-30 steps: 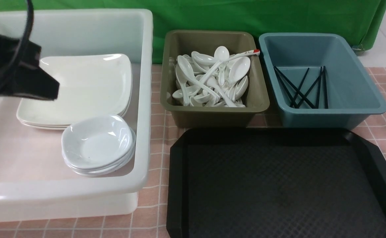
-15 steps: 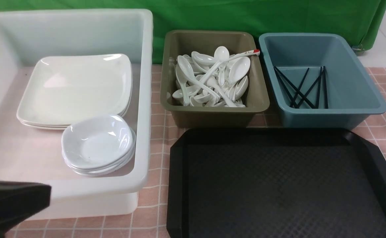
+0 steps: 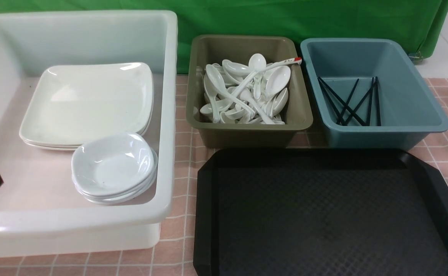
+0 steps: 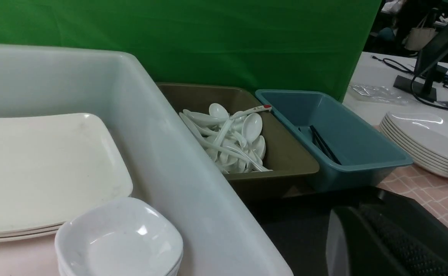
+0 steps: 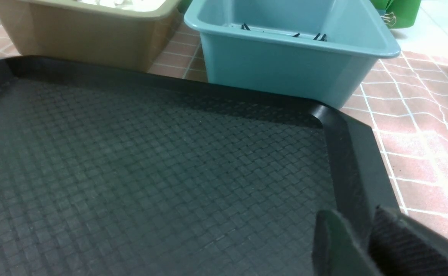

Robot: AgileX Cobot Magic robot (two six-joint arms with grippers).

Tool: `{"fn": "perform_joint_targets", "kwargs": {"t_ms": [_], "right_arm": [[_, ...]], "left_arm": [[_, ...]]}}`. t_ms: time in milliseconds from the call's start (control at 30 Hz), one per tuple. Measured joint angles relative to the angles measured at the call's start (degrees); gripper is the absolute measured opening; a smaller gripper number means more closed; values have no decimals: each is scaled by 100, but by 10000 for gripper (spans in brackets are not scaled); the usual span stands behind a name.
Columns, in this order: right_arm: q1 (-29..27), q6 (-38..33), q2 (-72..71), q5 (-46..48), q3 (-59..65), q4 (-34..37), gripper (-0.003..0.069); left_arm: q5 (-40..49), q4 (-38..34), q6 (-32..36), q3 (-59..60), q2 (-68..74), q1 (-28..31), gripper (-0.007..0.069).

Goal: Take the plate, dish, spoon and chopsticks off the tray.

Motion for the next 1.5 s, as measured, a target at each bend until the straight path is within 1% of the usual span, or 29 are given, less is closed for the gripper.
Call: {"fn": "perform_joint_targets", "kwargs": {"t_ms": [133,300,400,433,500,567,633,800,967,1300,1500], "right_arm": [[0,-2,0,0,0,0,213],[0,-27,0,0,0,0,223],[0,-38,0,0,0,0,232],[0,-38,0,0,0,0,232],[0,-38,0,0,0,0,236],[0,-43,0,0,0,0,237],[0,-43,0,0,0,0,239],[0,-43,0,0,0,0,239],[0,-43,0,0,0,0,239],[0,-43,0,0,0,0,239],[0,-43,0,0,0,0,239]], "left_arm": [[-1,15,0,0,0,0,-1],[-126,572,0,68,0,0,-1],[-659,823,-153,463,-58,0,-1],[-704,873,-175,500,-80,0,-1],[-1213,1225,-487,1025,-306,64,0],[-1565,1444,-650,1539,-627,220,0],[-1709,1528,-786,1979,-961,432,0],[-1793,1615,-1003,2868,-1549,849,1],[-1845,1689,-1101,3382,-1633,883,3],[-2003,1699,-1109,3424,-1635,923,5],[-2003,1694,-1084,3424,-1635,1212,5]]}}
